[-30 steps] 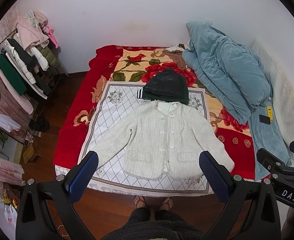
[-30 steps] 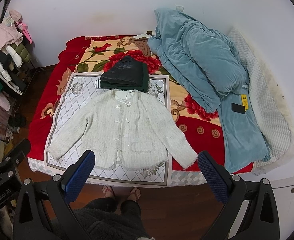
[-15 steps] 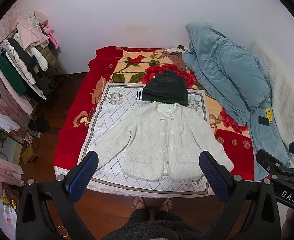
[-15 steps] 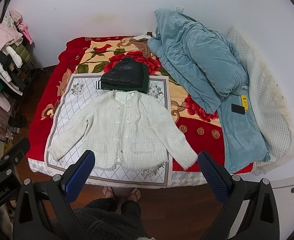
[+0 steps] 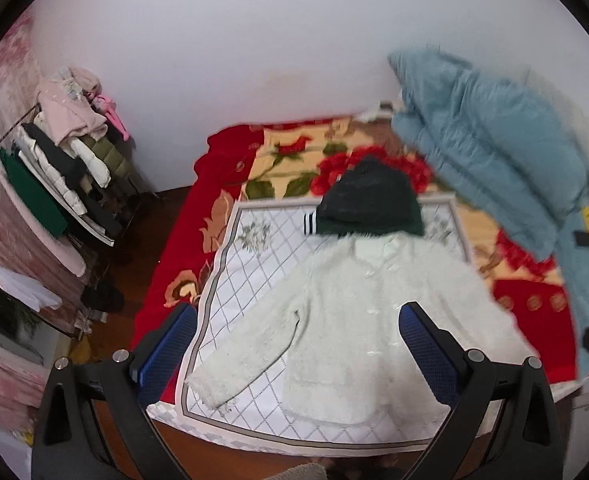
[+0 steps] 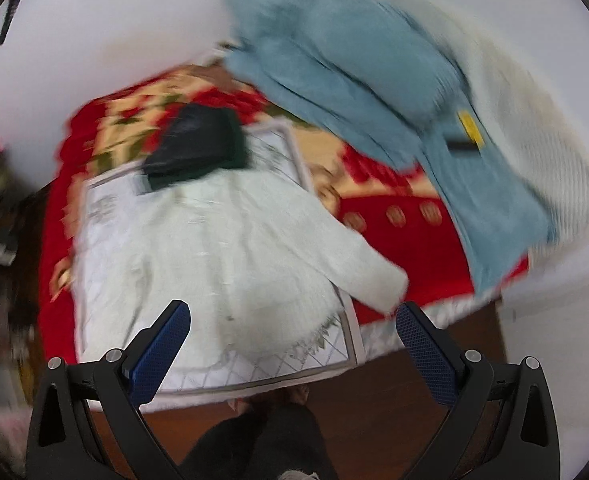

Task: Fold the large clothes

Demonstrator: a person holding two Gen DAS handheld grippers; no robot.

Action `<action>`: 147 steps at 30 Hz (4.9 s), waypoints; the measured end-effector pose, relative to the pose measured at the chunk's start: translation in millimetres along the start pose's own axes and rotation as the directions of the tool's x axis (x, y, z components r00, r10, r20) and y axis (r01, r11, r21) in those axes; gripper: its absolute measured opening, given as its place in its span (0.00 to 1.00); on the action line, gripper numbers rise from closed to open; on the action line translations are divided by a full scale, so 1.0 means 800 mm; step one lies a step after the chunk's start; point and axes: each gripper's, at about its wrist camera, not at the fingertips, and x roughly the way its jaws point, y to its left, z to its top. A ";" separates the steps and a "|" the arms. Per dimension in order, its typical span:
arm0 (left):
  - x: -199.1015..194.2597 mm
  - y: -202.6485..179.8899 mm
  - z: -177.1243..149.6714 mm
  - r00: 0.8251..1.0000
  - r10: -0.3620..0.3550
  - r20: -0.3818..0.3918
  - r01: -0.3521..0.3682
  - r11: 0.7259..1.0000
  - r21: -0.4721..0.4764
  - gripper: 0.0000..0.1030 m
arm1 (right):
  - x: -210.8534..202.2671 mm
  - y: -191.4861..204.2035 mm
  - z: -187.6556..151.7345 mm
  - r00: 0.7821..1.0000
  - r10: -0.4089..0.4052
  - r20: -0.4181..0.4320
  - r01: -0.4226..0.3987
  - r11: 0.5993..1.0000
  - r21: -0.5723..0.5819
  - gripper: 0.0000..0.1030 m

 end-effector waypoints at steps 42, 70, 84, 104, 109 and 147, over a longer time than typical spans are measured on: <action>0.498 -0.333 -0.149 0.928 0.061 -0.369 -0.025 0.995 0.101 1.00 | 0.648 -0.311 -0.128 0.958 0.191 0.215 -0.282 0.477 0.832 0.07; 0.577 0.075 -0.161 0.860 0.238 -0.452 -0.391 0.876 -0.283 1.00 | 0.658 0.433 0.027 0.941 0.285 -0.183 -0.327 0.904 -0.276 0.07; 0.539 0.109 -0.174 0.878 0.156 -0.452 -0.326 0.888 -0.325 1.00 | 0.616 0.441 0.041 0.816 0.495 -0.299 -0.566 0.790 -0.237 0.58; 0.494 0.267 -0.418 0.850 -0.243 -0.467 -0.389 0.307 -0.868 1.00 | 0.650 0.446 -0.015 0.791 0.421 -0.445 -0.542 0.818 -0.190 0.43; 0.511 0.290 -0.448 0.886 -0.303 -0.351 -0.344 0.076 -0.936 1.00 | 0.637 0.408 -0.049 0.795 0.404 -0.453 -0.521 0.837 -0.166 0.43; 0.461 0.086 -0.068 0.992 0.124 -0.020 -0.121 0.901 -0.416 0.10 | 0.626 0.287 0.000 0.988 0.007 -0.155 -0.038 0.980 -0.197 0.75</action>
